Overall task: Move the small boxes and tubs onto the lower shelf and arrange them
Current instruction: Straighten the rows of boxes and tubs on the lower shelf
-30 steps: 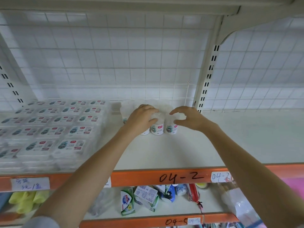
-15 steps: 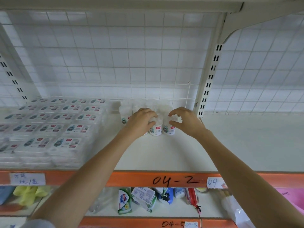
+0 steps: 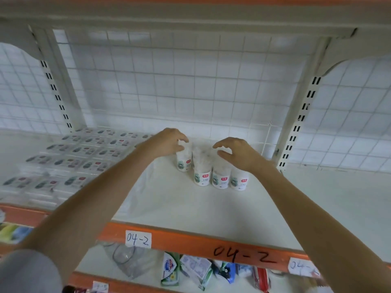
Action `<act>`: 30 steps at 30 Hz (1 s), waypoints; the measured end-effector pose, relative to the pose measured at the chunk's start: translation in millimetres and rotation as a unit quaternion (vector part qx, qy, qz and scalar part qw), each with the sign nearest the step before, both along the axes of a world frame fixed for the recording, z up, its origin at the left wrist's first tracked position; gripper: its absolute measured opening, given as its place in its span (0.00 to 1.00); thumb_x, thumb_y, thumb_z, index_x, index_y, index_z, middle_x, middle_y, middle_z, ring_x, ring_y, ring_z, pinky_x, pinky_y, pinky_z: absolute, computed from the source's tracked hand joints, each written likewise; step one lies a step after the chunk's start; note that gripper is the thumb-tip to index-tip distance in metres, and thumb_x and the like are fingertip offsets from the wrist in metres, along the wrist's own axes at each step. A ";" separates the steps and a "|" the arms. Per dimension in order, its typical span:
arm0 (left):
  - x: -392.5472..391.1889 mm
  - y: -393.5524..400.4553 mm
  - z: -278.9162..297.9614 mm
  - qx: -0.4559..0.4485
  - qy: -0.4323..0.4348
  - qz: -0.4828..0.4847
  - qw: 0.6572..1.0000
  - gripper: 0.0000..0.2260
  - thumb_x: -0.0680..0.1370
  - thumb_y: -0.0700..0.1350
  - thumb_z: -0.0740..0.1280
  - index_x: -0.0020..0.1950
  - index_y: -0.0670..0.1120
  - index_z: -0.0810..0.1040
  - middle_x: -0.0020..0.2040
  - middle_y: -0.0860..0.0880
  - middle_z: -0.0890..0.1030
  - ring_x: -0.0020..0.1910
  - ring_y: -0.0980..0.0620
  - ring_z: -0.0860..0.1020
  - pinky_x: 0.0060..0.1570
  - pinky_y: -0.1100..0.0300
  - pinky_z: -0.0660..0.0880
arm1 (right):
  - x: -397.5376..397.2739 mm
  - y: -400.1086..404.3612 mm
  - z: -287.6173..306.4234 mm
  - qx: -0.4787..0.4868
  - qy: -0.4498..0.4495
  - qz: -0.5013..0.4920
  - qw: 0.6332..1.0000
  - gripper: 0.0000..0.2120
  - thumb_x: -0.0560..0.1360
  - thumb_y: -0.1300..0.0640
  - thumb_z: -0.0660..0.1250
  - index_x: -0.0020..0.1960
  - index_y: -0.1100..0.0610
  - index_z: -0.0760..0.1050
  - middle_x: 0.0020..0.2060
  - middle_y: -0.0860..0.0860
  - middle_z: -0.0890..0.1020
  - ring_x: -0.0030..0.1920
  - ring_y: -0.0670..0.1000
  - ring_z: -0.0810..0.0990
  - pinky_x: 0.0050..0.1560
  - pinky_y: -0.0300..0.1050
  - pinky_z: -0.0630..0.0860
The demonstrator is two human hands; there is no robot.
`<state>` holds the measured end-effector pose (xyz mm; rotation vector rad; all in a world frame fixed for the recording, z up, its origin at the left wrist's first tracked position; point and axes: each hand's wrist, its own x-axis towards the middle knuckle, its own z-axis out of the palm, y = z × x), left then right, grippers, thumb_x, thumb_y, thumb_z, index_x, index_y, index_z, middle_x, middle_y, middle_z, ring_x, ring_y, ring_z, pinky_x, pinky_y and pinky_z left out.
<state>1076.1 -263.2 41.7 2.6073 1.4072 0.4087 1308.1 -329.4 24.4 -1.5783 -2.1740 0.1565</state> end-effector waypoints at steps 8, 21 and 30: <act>-2.7 30.4 -31.3 0.002 0.028 -0.041 0.999 0.16 0.75 0.44 0.68 0.62 0.48 0.75 0.60 0.46 0.76 0.58 0.48 0.73 0.58 0.56 0.68 | -40.7 30.9 -5.6 -0.103 0.001 -0.015 0.995 0.15 0.80 0.55 0.56 0.65 0.54 0.72 0.66 0.52 0.72 0.65 0.51 0.69 0.66 0.40 0.61; -8.7 31.9 -24.4 0.027 -0.002 -0.057 0.998 0.18 0.75 0.47 0.67 0.65 0.49 0.72 0.62 0.47 0.73 0.60 0.48 0.72 0.57 0.54 0.69 | -56.0 25.4 -0.7 -0.011 0.021 -0.020 1.000 0.14 0.80 0.55 0.58 0.62 0.56 0.75 0.61 0.52 0.77 0.61 0.51 0.73 0.59 0.37 0.64; -82.8 -26.9 4.4 0.082 -0.147 -0.021 0.986 0.11 0.76 0.46 0.67 0.59 0.48 0.77 0.54 0.55 0.75 0.53 0.58 0.72 0.56 0.62 0.68 | -80.6 -27.5 -0.7 0.002 0.144 0.064 0.988 0.11 0.78 0.56 0.60 0.58 0.55 0.77 0.56 0.47 0.78 0.54 0.42 0.73 0.51 0.21 0.62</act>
